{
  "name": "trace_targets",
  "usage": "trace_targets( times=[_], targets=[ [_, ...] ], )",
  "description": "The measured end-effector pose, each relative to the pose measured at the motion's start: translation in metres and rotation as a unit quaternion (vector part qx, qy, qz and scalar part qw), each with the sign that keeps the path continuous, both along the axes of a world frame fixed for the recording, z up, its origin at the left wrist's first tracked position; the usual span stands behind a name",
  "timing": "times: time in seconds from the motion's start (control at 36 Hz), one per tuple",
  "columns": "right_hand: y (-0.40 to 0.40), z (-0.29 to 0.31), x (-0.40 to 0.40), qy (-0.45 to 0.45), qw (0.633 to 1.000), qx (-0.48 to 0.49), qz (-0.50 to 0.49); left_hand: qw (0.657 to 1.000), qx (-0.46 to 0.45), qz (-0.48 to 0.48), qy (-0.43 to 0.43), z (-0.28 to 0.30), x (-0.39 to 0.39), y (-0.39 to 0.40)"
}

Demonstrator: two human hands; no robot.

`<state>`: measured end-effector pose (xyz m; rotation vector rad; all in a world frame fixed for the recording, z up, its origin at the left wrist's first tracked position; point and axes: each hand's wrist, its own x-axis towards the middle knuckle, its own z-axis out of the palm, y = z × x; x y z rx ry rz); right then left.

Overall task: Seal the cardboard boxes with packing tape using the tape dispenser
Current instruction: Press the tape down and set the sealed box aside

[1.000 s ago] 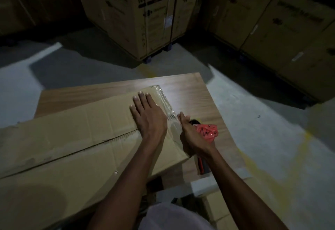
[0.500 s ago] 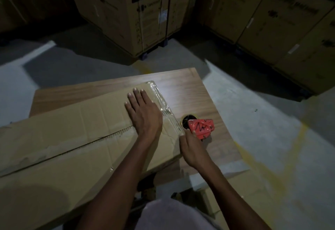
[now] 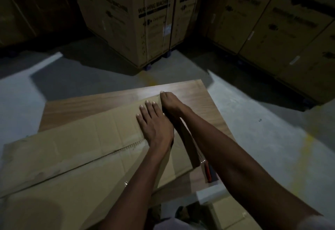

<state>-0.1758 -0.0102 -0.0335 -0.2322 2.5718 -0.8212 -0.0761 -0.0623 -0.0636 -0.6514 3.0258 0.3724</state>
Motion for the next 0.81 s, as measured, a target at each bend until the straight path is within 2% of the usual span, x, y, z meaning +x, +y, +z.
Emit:
trace_targets(
  times=[0.14,0.25,0.28,0.33,0.44,0.56,0.64,0.81],
  targets=[
    [0.043,-0.003,0.061,-0.063,0.995,-0.063,-0.038,1.000,-0.006,-0.003,0.002,-0.002,0.000,0.000],
    [0.093,-0.009,0.136,-0.077,0.994,-0.052,-0.055,1.000,-0.008,-0.006,0.009,-0.006,0.001,-0.001],
    [0.104,-0.012,0.153,-0.068,0.995,-0.060,-0.045,1.000,-0.008,-0.007,0.011,-0.007,0.001,0.000],
    [0.117,-0.013,0.186,-0.062,0.990,-0.090,-0.093,1.000,-0.009,-0.008,0.011,-0.008,0.002,0.000],
    [0.128,-0.019,0.223,-0.033,0.991,-0.061,-0.113,1.000,-0.015,-0.015,0.007,-0.008,0.004,0.003],
    [0.122,-0.025,0.208,0.006,0.995,-0.008,-0.095,1.000,-0.019,-0.019,0.000,-0.007,0.006,0.004],
    [0.111,-0.028,0.177,0.002,0.996,0.024,-0.082,1.000,-0.023,-0.018,0.001,-0.005,0.008,0.006],
    [0.056,-0.020,0.081,0.010,1.000,0.013,-0.020,1.000,-0.020,-0.017,-0.002,-0.006,0.007,0.005]
  ],
)
